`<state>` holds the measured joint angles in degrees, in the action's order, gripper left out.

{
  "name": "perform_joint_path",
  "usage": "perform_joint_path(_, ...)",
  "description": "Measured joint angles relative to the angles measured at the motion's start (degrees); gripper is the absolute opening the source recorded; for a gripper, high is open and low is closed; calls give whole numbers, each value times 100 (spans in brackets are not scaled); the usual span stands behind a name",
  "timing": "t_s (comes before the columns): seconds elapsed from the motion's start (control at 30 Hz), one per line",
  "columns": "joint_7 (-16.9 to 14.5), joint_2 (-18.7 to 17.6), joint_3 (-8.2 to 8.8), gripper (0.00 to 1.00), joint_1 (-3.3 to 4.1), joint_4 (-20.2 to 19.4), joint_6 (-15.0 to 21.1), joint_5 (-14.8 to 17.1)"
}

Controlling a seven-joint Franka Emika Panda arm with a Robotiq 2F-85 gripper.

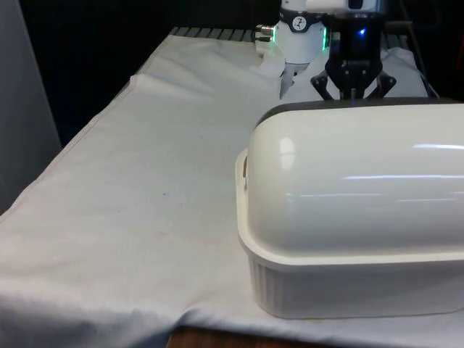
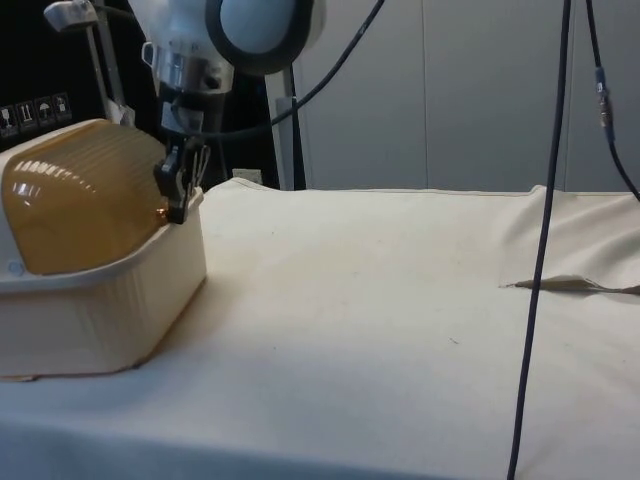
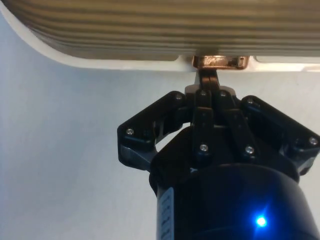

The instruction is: Open the lid, then close it.

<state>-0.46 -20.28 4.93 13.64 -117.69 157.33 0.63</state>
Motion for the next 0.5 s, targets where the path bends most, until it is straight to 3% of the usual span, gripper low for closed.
perform_joint_path(0.5, -11, 281, 6, 0, 0, -57, 52, -11)
